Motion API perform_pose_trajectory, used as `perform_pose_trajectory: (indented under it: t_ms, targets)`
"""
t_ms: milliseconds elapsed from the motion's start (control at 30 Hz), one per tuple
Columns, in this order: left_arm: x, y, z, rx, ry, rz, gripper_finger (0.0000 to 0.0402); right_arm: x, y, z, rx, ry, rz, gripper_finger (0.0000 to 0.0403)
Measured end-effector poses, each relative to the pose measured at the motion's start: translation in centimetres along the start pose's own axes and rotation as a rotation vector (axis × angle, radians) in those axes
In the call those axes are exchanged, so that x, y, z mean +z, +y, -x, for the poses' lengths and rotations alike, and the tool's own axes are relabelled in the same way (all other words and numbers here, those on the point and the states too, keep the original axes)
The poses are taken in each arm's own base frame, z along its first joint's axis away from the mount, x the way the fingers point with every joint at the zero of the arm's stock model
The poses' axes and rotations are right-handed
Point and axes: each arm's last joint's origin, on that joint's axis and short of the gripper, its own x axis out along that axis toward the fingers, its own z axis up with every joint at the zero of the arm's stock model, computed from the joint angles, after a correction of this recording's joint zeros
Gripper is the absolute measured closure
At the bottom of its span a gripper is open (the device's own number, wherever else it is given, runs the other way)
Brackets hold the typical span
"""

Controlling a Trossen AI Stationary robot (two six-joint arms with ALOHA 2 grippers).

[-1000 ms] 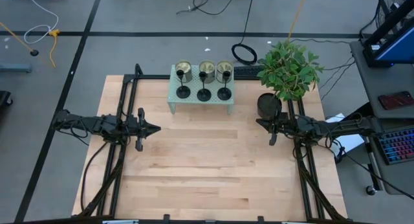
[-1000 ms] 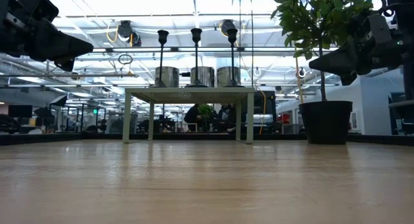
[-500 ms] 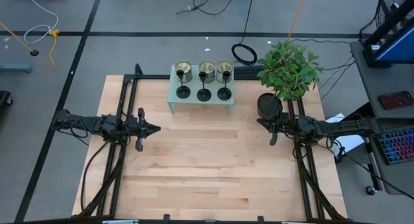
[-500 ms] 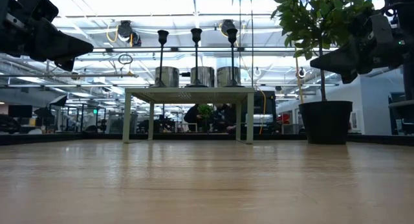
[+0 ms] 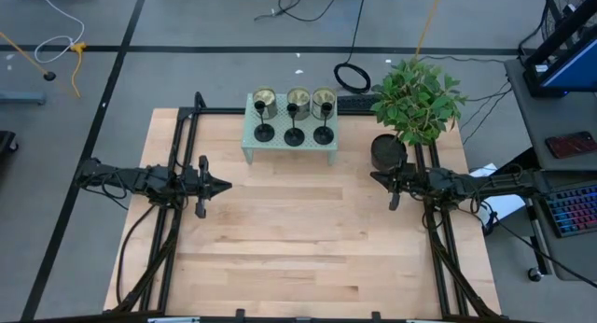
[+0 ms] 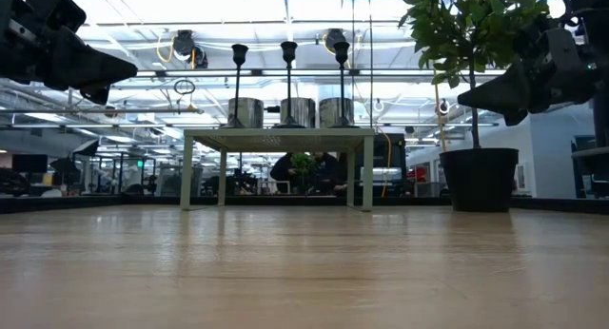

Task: Pick & Place candle stick holders
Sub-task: Return to Home Position

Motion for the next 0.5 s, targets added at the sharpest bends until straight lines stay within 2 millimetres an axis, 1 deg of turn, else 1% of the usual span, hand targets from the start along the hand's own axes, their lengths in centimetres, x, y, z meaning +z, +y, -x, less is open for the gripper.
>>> perform_pose_trajectory:
  t_ms: [500]
  targets:
    - [-0.02,0.00,-0.01,0.000,0.003,-0.027,0.0376,-0.30,-0.03,-0.02,-0.003,0.030,0.011,0.0399]
